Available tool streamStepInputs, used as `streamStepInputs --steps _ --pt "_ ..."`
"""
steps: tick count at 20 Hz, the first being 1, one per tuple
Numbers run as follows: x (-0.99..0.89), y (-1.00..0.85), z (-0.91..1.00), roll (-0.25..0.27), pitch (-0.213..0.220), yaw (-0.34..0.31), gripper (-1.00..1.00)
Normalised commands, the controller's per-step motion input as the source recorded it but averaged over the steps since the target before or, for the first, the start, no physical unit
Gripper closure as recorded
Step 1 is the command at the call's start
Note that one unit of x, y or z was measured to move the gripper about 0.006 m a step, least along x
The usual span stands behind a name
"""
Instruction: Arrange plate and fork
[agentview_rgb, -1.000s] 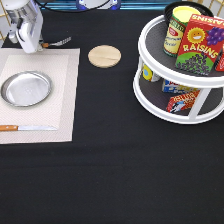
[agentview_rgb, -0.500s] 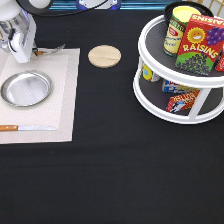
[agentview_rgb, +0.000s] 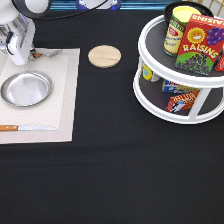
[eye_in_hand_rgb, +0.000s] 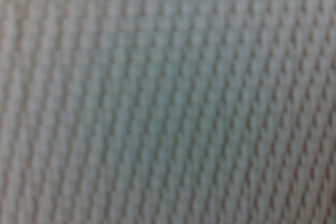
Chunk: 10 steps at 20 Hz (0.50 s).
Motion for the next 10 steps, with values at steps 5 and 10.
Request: streamStepInputs --steps 5,10 --pt "0.12 0.06 -0.01 -0.047 0.043 0.009 -1.0" --pt "0.07 0.0 0.05 -0.024 0.031 0.105 -1.0"
